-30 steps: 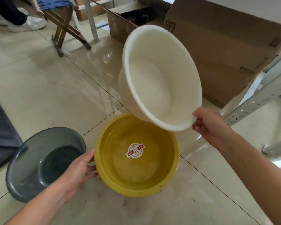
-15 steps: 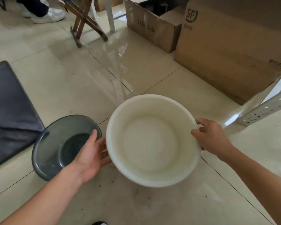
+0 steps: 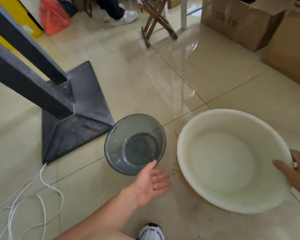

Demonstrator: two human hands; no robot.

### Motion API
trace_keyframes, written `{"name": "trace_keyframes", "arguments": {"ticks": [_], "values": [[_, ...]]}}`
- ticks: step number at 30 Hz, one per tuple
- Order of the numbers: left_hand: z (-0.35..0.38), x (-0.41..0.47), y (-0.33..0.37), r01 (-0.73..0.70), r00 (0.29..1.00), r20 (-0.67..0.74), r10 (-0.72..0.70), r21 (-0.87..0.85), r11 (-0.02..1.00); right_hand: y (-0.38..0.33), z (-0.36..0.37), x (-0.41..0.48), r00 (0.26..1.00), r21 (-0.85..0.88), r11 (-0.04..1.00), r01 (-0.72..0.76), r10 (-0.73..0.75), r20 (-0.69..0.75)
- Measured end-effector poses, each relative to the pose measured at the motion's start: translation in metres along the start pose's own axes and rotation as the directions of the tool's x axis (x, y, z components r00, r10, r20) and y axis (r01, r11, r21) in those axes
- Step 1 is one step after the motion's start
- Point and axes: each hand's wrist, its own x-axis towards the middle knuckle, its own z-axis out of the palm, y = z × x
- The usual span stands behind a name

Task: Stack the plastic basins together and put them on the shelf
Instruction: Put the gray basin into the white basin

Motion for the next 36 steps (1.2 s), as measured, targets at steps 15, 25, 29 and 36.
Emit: {"name": "trace_keyframes", "arguments": {"ticks": [15, 25, 29, 36], "values": [[-0.056, 0.008, 0.045, -0.512, 0.795, -0.506, 0.335, -0.265, 0.817, -0.027, -0.02, -0.006, 1.0, 0.2, 0.98, -0.02, 0.015, 0.026], [0.057, -0.1, 0.123, -0.63, 0.768, 0.201, 0.608, 0.067, 0.774, -0.1, -0.028, -0.046, 0.984, 0.399, 0.9, -0.178, 0.156, 0.089], [0.103, -0.089, 0.099, -0.58, 0.814, 0.301, 0.496, 0.446, 0.682, -0.087, -0.036, -0.039, 0.937, 0.603, 0.717, -0.349, 0.287, 0.2], [0.116, -0.037, 0.067, -0.502, 0.851, 0.343, 0.399, 0.754, 0.423, -0.071, -0.035, -0.037, 0.898, 0.662, 0.609, -0.437, 0.329, 0.291]]}}
